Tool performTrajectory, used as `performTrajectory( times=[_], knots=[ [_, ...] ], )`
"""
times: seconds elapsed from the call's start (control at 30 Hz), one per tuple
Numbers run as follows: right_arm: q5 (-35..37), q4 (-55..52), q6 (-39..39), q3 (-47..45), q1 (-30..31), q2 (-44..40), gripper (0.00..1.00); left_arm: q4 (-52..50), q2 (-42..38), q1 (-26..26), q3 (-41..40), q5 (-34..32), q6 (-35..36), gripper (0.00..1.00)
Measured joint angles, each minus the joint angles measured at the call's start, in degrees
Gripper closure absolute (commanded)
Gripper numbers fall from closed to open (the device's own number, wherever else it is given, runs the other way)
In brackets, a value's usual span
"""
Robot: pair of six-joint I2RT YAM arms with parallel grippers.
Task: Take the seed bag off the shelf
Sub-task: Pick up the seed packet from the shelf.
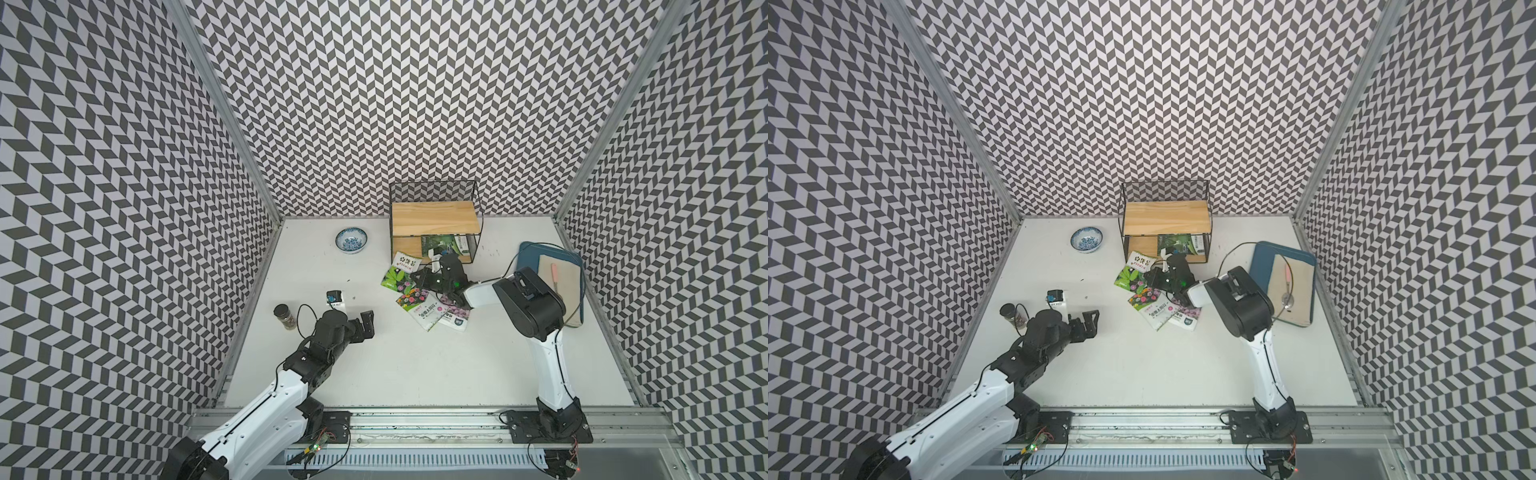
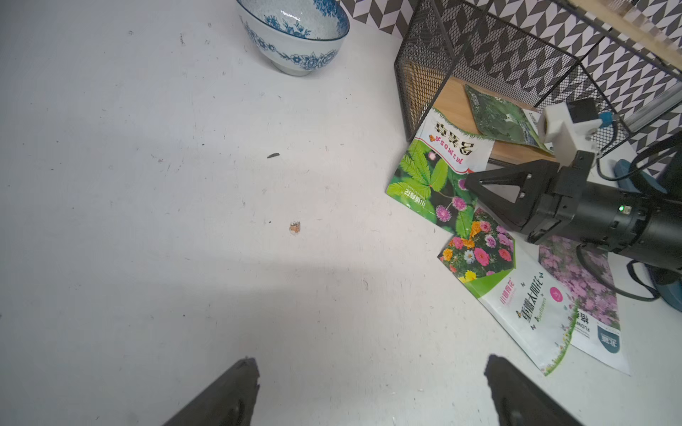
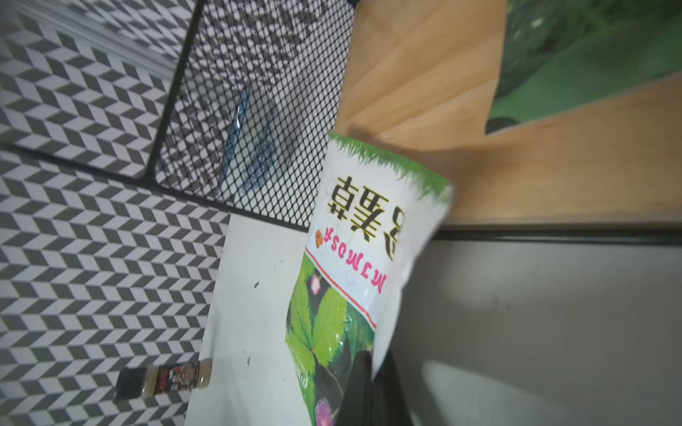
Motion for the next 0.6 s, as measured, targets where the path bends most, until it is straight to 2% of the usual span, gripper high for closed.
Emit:
performTrajectory(
  times=[0.27,0.6],
  knots=[
    [-0.8,0.3,-0.5,0.0,3.1,0.0,1.0,0.0,-1.1,0.0,0.0,0.0,0.0,0.0],
    [-2.5,0.5,-0.5,0.0,10.1,0.0,1.0,0.0,-1.4,0.0,0.0,0.0,-0.1,0.0]
  ],
)
